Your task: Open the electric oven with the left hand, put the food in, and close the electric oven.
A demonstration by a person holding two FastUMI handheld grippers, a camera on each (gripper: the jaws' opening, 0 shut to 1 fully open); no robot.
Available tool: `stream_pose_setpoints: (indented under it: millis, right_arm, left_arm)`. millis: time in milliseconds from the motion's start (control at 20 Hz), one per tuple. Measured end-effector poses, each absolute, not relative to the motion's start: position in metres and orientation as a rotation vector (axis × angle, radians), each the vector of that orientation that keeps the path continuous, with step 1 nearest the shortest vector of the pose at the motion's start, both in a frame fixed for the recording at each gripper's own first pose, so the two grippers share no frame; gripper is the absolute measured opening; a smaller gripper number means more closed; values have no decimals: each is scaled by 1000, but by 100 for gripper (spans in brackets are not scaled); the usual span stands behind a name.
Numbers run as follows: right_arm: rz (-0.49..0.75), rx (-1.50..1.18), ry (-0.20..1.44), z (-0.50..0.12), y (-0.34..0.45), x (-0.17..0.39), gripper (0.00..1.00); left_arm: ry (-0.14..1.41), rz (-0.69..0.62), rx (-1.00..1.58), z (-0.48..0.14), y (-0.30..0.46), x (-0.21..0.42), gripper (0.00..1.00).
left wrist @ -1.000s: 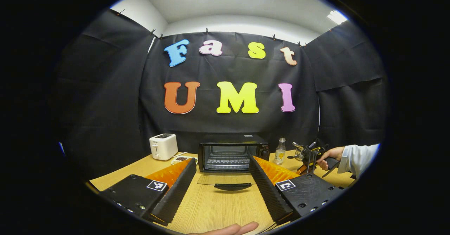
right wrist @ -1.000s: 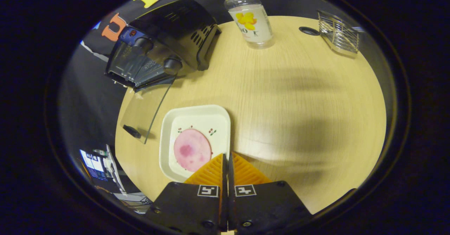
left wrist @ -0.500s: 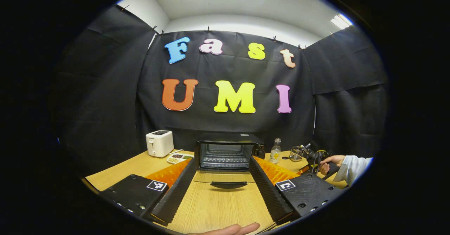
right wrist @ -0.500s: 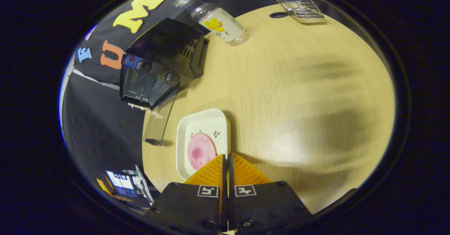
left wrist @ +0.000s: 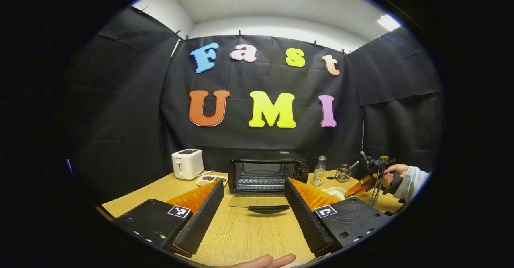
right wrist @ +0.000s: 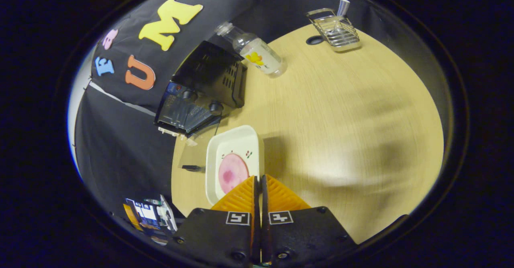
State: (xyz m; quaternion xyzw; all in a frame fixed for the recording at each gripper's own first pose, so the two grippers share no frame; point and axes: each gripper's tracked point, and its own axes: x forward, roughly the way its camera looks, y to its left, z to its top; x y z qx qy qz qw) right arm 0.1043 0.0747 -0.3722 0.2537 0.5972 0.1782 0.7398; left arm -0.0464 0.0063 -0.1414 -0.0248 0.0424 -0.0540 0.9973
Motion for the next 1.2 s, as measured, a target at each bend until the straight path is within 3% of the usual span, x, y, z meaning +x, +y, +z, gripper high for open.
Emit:
stream_pose_setpoints:
  millis: [50, 600, 950, 1200]
  right_arm:
    - [391, 553, 1302, -366, 79, 106, 1]
    - [272, 621, 1345, -357, 171, 93, 4]
    - [378, 628, 1374, -353, 274, 73, 1]
    - [317, 674, 1334, -368, 329, 99, 4]
  left_arm:
    - [83, -108, -48, -141, 7, -47, 95]
    - [97, -90, -36, -149, 20, -50, 95]
    - [122, -68, -16, -158, 34, -58, 96]
    - [126, -56, -5, -167, 53, -67, 96]
